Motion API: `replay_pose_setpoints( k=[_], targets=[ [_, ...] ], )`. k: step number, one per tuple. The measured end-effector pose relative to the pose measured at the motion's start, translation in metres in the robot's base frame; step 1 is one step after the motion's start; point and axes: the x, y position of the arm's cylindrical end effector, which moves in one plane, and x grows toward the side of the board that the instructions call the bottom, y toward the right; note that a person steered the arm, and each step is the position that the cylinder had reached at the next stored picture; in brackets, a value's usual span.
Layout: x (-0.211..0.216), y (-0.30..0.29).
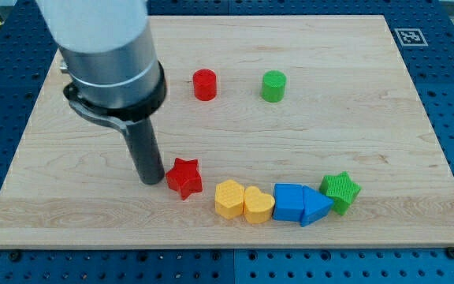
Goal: Push the red star closer to the yellow hexagon
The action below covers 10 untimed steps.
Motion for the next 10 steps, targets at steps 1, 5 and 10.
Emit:
replay_pose_setpoints(
  k=[1,5,10],
  targets=[
    [0.012,0.012],
    [0.007,-0.082],
    [-0.007,-0.059]
  ],
)
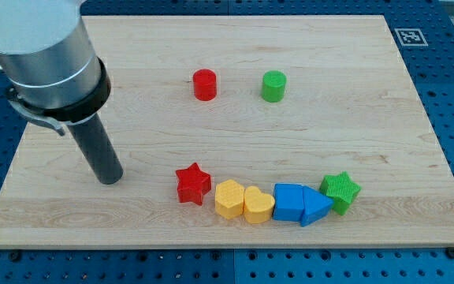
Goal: Push the red star closer to the yellow hexagon
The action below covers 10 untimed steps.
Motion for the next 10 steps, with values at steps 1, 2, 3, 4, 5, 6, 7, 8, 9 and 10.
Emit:
replay_pose_setpoints(
  k=[1,2,3,4,5,6,7,8,9,10],
  targets=[
    [0.0,0.004],
    [0.0,0.009],
    [0.0,0.024],
    [0.0,0.043],
    [0.0,0.056],
    [0.0,0.065],
    [0.0,0.07],
    [0.0,0.076],
    [0.0,0.083],
    [0.0,0.082]
  ],
)
